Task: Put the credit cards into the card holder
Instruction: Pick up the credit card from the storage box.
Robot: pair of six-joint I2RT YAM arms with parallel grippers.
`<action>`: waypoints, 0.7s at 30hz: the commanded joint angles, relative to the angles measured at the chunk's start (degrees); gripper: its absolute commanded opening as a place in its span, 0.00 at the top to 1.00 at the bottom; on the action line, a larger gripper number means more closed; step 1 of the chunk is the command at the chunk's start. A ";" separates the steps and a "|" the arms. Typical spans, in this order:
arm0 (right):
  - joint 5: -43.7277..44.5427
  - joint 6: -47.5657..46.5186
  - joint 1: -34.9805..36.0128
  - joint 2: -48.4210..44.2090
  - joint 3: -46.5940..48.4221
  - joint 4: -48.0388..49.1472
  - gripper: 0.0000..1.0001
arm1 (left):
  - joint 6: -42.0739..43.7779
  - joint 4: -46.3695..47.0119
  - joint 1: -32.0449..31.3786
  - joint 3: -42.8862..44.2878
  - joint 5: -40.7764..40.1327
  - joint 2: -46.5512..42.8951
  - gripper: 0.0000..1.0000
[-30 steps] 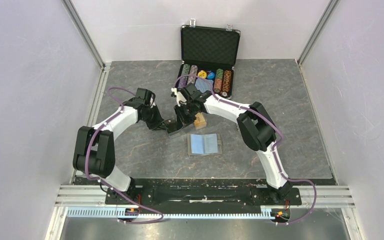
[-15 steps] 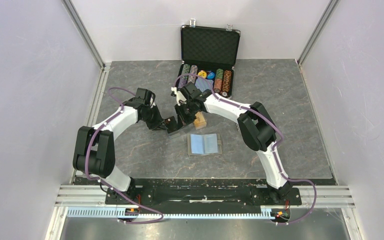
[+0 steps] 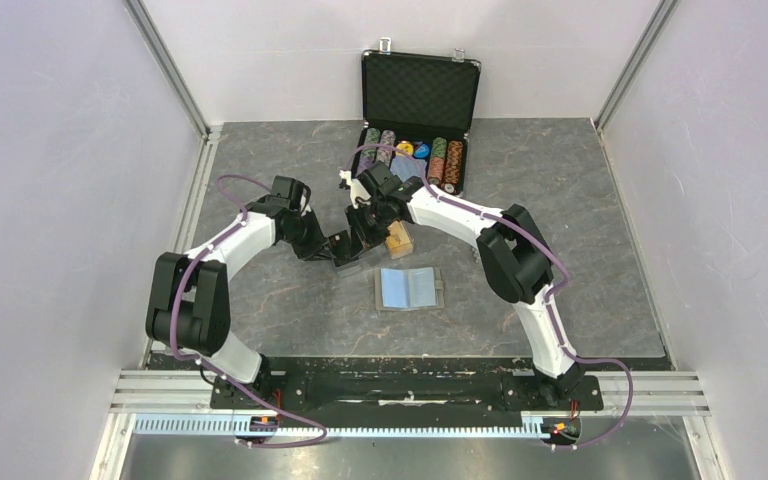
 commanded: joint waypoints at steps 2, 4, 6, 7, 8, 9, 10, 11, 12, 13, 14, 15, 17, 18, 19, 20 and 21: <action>-2.54 2.33 0.33 -3.62 1.48 3.33 0.84 | 1.11 1.05 -1.75 -1.51 0.35 1.36 0.93; -3.38 3.23 0.33 -3.75 1.03 4.64 0.85 | 1.25 1.05 -1.75 -1.51 0.37 1.25 0.93; -3.96 4.12 0.28 -3.66 0.43 5.88 0.87 | 1.25 1.01 -1.75 -1.60 0.34 1.19 0.93; -4.18 4.29 0.33 -3.45 0.32 6.08 0.86 | 1.22 1.06 -1.75 -1.60 0.34 1.20 0.93; -4.36 4.43 0.30 -3.27 0.22 6.22 0.85 | 1.32 1.05 -1.75 -1.60 0.38 1.19 0.93; -4.45 4.50 0.28 -3.13 0.22 6.22 0.82 | 1.35 1.05 -1.75 -1.60 0.31 1.10 0.93; -4.34 4.47 0.36 -3.13 0.20 6.20 0.78 | 1.29 0.97 -1.75 -1.60 0.21 1.13 0.93; -4.01 4.31 0.33 -3.22 0.01 6.26 0.71 | 1.30 0.90 -1.75 -1.60 0.25 1.06 0.94; -3.59 4.14 0.28 -3.32 -0.25 6.41 0.65 | 1.28 0.88 -1.79 -1.60 0.28 1.10 0.93; -3.12 3.94 0.32 -3.28 -0.38 6.58 0.62 | 1.37 0.88 -1.75 -1.60 0.26 1.14 0.93; -2.70 3.67 0.25 -3.28 -0.39 6.57 0.58 | 1.40 0.81 -1.75 -1.60 0.31 1.08 0.93; -2.46 3.51 0.33 -3.16 -0.39 6.58 0.57 | 1.42 0.77 -1.75 -1.52 0.25 1.10 0.93; -2.34 3.14 0.33 -2.70 -0.32 6.46 0.56 | 1.51 0.62 -1.75 -1.43 0.30 1.03 0.93; -2.34 3.04 0.22 -2.39 -0.33 6.49 0.56 | 1.57 0.54 -1.76 -1.34 0.18 1.02 0.93; -2.20 2.86 0.34 -2.11 -0.31 6.31 0.56 | 1.58 0.36 -1.75 -1.34 0.17 1.06 0.93; -1.99 2.66 0.31 -1.94 -0.30 6.09 0.57 | 1.68 0.31 -1.75 -1.25 0.08 0.94 0.93; -1.62 2.51 0.33 -1.80 -0.39 6.03 0.59 | 1.68 0.19 -1.75 -1.25 0.12 0.93 0.93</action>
